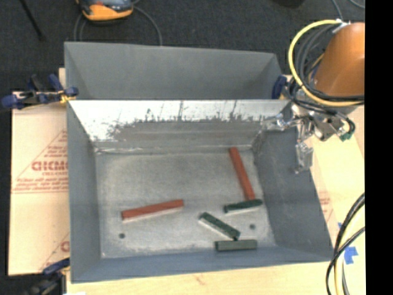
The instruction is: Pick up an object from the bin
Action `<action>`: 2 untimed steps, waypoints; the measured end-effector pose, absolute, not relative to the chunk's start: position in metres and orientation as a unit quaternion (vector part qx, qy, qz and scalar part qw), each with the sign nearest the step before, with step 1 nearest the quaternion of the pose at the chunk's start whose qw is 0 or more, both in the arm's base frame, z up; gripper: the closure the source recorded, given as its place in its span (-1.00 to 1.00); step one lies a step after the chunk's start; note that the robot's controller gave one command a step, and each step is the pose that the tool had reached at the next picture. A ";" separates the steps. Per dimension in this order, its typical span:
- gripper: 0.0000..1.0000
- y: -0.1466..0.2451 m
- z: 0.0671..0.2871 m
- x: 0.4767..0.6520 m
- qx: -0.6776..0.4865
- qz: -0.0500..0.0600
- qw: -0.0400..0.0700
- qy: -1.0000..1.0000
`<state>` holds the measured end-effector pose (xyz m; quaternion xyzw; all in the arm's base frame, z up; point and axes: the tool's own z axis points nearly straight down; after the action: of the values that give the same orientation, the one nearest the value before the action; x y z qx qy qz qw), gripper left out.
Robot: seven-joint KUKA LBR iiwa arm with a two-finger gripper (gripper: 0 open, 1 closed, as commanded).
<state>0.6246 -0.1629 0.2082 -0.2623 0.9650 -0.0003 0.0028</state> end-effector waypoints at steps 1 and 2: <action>-1.00 -0.138 0.160 0.564 -0.270 -0.001 0.004 0.963; -1.00 -0.139 0.115 0.570 -0.335 -0.002 0.002 0.942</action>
Offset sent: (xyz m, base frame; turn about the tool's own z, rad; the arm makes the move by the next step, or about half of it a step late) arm -0.0229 0.0204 -0.1382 -0.3071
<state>0.5701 -0.1385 0.1145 -0.3348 0.9423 -0.0017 0.0020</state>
